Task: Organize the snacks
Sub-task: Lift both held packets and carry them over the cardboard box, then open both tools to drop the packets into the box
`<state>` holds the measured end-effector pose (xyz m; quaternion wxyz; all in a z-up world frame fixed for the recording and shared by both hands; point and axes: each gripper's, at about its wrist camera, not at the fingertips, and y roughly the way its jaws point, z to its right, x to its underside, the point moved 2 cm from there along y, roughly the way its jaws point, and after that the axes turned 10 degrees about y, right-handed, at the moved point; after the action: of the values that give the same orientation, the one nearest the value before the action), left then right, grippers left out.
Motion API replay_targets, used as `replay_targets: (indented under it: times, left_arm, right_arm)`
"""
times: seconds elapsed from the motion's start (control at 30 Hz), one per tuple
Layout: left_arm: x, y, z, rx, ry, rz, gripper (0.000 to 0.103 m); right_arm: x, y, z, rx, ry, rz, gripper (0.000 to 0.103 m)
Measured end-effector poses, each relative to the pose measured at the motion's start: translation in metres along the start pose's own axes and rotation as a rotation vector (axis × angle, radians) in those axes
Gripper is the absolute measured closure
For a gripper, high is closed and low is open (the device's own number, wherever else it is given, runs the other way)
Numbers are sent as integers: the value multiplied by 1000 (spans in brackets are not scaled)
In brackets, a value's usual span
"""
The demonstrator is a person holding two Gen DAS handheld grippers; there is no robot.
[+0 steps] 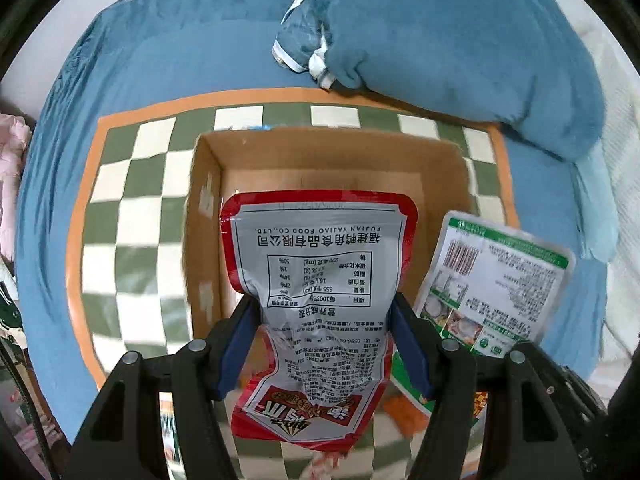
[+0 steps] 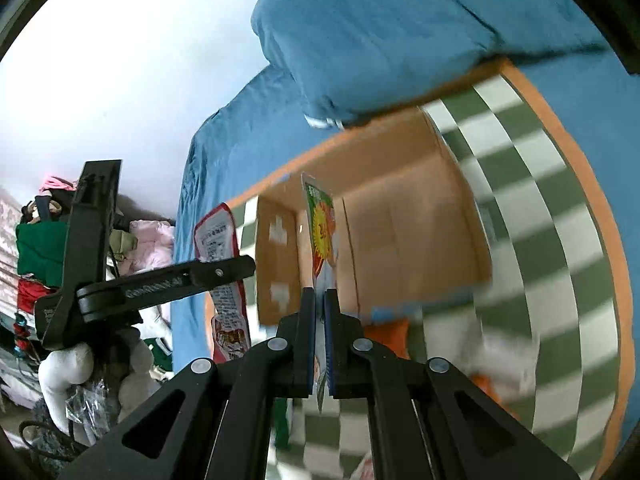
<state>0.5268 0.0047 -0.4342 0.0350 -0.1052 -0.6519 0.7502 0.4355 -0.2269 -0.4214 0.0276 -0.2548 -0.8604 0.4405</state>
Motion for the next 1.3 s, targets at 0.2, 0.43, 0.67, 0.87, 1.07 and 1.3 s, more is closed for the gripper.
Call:
replay_targets:
  times: [0.2, 0.43, 0.67, 0.87, 1.07, 1.3]
  left_arm:
    - [-50, 71, -3, 10, -5, -73, 40]
    - [-86, 104, 12, 16, 26, -112, 34]
    - [-93, 107, 22, 3, 40, -134, 32]
    - [-85, 104, 18, -25, 44, -128, 16]
    - [-70, 88, 8, -41, 23, -101, 16]
    - [-45, 66, 3, -62, 29, -55, 16]
  right_arm:
    - [-62, 81, 13, 54, 4, -31, 99]
    - [-89, 130, 33, 155, -7, -50, 99]
    - [-104, 140, 44, 254, 27, -103, 97]
    - [-102, 136, 43, 344, -10, -117, 73]
    - [-92, 132, 43, 390, -23, -132, 25]
    - [-72, 117, 32, 437, -60, -113, 19]
